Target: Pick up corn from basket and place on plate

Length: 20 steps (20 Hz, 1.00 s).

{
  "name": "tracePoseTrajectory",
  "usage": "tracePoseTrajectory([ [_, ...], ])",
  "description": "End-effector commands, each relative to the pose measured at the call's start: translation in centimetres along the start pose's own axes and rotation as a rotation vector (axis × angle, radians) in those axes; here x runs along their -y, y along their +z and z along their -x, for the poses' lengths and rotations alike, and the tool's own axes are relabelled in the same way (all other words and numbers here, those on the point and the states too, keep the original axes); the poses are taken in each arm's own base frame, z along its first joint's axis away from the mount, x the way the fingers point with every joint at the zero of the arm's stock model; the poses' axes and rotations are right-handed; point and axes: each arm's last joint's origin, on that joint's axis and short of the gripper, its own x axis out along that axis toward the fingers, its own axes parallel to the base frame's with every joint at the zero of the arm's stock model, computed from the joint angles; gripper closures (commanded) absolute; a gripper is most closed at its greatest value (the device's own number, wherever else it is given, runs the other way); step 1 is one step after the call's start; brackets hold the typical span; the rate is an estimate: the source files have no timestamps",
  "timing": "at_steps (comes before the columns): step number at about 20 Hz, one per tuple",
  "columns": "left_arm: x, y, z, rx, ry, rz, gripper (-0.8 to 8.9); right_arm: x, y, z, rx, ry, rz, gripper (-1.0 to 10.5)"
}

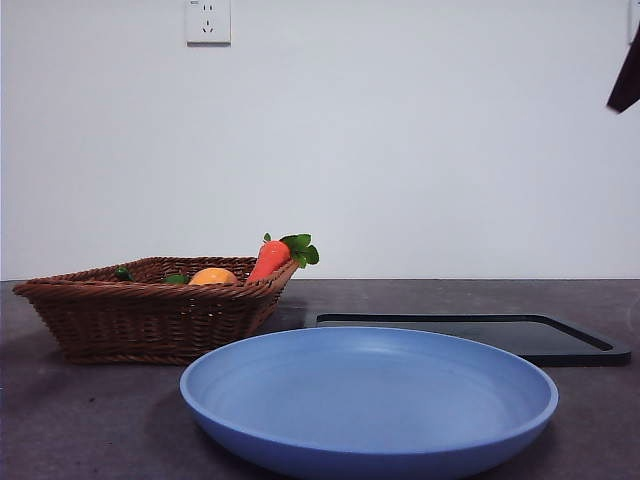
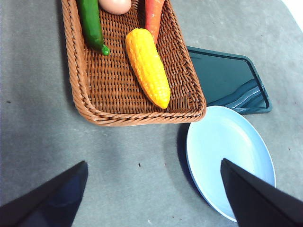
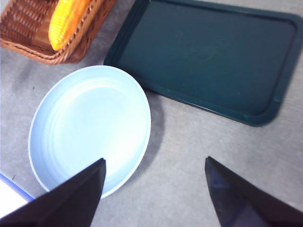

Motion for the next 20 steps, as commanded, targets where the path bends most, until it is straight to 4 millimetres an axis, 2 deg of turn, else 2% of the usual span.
tracePoseTrajectory([
  [1,0.2,0.5,0.2,0.019,-0.005,-0.024,3.58,0.1,1.1,-1.4,-0.019,0.023,-0.011,6.0],
  [6,0.2,0.5,0.2,0.019,-0.005,-0.02,3.58,0.6,2.1,-6.7,-0.152,0.066,-0.008,6.0],
  [12,0.2,0.5,0.2,0.018,-0.005,-0.02,3.58,1.4,1.8,-13.0,-0.29,0.093,-0.01,6.0],
  [16,0.2,0.5,0.2,0.019,-0.005,-0.02,3.58,1.6,1.0,-15.7,-0.357,0.104,-0.01,6.2],
  [20,0.2,0.5,0.2,0.018,-0.005,-0.02,3.58,1.6,0.4,-17.3,-0.399,0.11,-0.007,6.8],
])
